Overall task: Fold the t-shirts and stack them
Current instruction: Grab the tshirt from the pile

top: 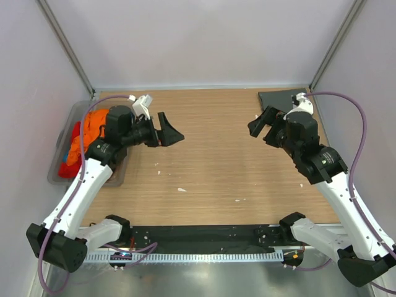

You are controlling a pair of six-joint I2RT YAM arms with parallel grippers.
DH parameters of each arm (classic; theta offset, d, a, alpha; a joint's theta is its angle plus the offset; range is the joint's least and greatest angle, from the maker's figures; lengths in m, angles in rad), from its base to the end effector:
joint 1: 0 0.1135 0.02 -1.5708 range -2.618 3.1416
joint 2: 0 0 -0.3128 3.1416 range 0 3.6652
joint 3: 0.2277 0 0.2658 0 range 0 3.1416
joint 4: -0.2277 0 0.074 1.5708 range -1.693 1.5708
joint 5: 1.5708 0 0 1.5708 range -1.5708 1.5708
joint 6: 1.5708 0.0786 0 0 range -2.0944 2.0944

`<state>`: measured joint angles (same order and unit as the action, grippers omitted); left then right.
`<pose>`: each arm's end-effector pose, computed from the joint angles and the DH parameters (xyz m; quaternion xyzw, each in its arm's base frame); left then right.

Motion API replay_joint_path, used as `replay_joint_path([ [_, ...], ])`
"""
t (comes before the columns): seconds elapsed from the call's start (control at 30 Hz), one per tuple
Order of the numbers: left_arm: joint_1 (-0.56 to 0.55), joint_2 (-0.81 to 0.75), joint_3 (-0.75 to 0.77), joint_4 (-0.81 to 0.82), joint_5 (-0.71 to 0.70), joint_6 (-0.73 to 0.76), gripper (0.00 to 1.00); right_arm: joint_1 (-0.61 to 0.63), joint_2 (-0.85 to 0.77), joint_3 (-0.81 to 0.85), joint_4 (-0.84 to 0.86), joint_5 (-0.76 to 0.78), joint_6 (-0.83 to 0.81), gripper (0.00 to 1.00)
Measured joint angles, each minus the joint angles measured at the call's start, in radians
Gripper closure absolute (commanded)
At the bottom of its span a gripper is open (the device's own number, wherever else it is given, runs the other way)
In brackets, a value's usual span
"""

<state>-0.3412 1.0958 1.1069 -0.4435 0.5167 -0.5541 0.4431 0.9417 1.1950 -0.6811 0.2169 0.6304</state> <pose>0.2362 -0.1251 0.3949 0.0504 0.8244 -0.4195 0.3766 0.1958 0.0742 0.4268 0.1365 0.8270 0.1967 0.5087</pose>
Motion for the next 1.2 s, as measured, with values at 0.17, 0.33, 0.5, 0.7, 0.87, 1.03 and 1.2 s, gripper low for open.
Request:
replay_joint_path([
  [0.17, 0.0, 0.0, 0.053, -0.101, -0.229, -0.027, 0.0, 0.0, -0.054, -0.033, 0.011, -0.025, 0.001, 0.0],
  [0.33, 0.122, 0.057, 0.187, -0.218, -0.526, -0.065, 0.0, 0.0, -0.078, -0.08, 0.037, -0.068, 0.01, 0.0],
  [0.5, 0.355, 0.175, 0.235, -0.269, -0.698, -0.125, 0.0, 0.0, -0.078, -0.139, 0.07, -0.136, 0.032, 0.0],
  [0.7, 0.529, 0.328, 0.201, -0.288, -0.799, -0.181, 0.06, 0.0, -0.084, -0.175, 0.096, -0.222, 0.061, 0.0],
  [0.87, 0.585, 0.528, 0.21, -0.272, -0.781, -0.182, 0.41, 0.0, -0.097, -0.182, 0.104, -0.264, 0.06, 0.0],
  [1.03, 0.615, 0.721, 0.303, -0.324, -0.696, -0.145, 1.0, 0.0, -0.112, -0.18, 0.096, -0.272, 0.043, 0.0],
  [1.2, 0.597, 0.721, 0.47, -0.408, -0.662, -0.101, 0.9, 0.0, -0.152, -0.172, 0.082, -0.261, 0.026, 0.0],
])
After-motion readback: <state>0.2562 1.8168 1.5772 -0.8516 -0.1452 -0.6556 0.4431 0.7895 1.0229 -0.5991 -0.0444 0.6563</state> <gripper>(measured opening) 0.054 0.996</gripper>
